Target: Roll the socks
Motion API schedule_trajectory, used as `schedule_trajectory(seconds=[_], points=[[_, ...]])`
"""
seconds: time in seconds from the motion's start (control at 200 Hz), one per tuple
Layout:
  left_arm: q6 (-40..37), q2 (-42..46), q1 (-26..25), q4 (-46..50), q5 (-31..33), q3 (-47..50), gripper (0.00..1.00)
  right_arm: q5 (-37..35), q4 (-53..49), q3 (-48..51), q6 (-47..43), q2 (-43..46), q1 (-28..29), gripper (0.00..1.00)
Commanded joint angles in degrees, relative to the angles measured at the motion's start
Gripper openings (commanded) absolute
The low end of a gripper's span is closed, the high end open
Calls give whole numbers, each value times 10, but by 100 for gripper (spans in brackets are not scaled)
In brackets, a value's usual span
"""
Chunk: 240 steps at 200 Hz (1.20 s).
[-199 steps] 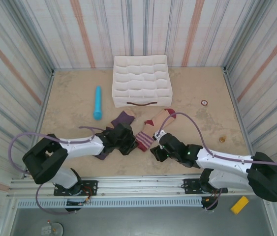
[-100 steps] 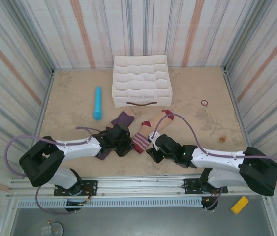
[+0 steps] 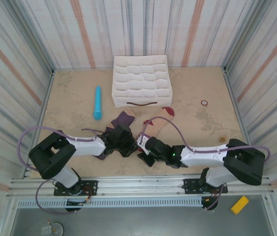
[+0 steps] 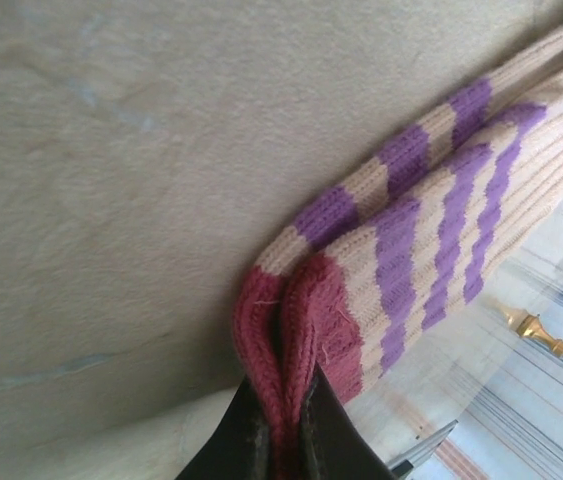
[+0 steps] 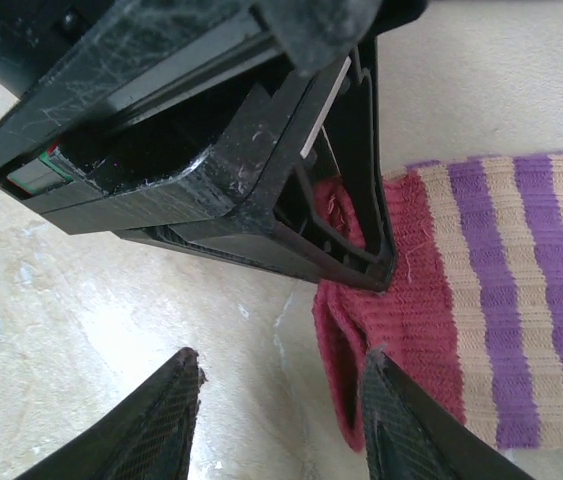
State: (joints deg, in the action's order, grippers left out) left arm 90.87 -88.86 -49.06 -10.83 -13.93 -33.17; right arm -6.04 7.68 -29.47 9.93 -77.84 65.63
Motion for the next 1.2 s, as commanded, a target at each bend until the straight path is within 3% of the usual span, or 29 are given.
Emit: schedule_trajectory(seconds=[0.0, 0.185, 0.301, 0.521, 0.706, 0.962, 1.077, 1.162, 1.197], points=[[11, -4, 2, -10, -2, 6, 0, -22, 5, -9, -21, -9, 3, 45], [7, -3, 2, -3, -2, 6, 0, -58, 14, 4, -24, -12, 5, 43], [-5, -3, 2, 9, -10, 0, 0, -81, 22, 15, -29, 0, 5, 53], [-6, -5, 3, 6, -12, 7, 0, -80, 12, 5, -48, 7, -1, 58], [-9, -5, 3, 2, -16, 4, 0, -49, 28, 1, -54, -38, -5, 55], [-18, -1, 3, 16, -21, -2, 0, -58, 50, 6, -47, -65, -2, 41], [-26, 4, 4, 21, -21, -2, 1, -53, 48, 7, -44, -67, -10, 23], [-38, 6, 9, 22, -26, -3, 6, -29, 38, 2, -39, -73, -23, 1], [-44, 8, 12, 23, -28, -3, 12, -16, 33, -2, -33, -76, -31, 0]])
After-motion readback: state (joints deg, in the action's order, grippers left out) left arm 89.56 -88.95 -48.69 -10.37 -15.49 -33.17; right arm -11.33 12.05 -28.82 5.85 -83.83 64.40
